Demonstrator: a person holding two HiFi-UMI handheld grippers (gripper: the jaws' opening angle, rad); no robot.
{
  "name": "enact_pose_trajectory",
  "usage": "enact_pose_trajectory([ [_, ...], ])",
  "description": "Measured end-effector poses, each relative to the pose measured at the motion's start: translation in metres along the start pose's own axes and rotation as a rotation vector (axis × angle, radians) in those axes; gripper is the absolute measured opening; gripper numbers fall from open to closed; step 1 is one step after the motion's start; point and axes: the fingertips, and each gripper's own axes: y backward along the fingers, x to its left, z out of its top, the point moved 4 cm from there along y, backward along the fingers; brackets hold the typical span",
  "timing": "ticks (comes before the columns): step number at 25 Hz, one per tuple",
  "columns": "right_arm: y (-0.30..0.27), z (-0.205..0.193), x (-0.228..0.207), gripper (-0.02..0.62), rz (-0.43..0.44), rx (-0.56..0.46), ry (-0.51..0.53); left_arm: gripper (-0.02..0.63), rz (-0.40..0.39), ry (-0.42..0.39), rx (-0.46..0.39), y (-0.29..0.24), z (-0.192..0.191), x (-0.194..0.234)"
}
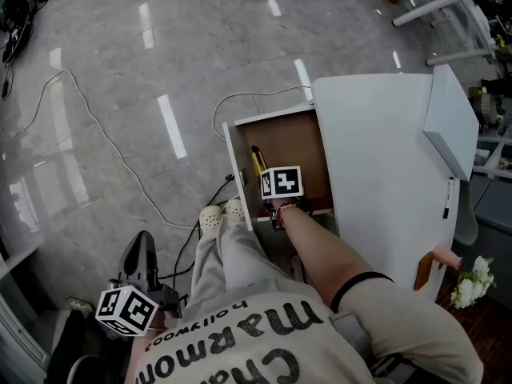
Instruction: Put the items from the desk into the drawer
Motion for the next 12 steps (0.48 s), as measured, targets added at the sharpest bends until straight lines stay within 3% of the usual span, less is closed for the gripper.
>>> enact_pose_trajectory([
  [12,-0.03,-0.013,0.003,0.12,0.028,0.089,-0.017,0.002,0.004,0.009,0.049,-0.015,-0.017,-0.002],
])
